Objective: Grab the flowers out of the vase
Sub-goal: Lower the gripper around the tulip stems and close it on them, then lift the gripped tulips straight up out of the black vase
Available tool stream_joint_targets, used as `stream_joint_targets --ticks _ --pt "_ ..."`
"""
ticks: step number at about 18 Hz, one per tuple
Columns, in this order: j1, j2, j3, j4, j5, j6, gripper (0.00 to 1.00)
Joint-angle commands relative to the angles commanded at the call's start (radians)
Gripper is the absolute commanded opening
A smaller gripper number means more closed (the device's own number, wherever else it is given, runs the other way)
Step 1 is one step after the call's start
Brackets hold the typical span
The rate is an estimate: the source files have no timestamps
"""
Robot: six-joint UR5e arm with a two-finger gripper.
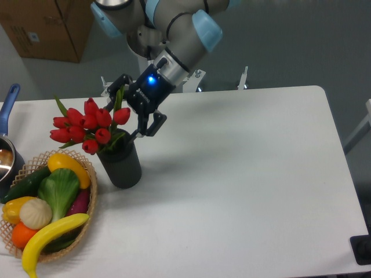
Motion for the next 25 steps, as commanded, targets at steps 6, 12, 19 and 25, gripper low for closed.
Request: stream_joint_targets --ticks 6,12,19,25 --pt "-0.029 -0.080 0.009 0.049 -0.104 0.005 0.88" --pt "-0.008 -0.072 0.008 0.051 -0.132 0.029 0.00" --pt "0.005 -0.011 0.006 0.046 -0.141 -0.044 0.00" --pt "0.008 0.075 0.066 0.046 -0.233 -0.214 0.00"
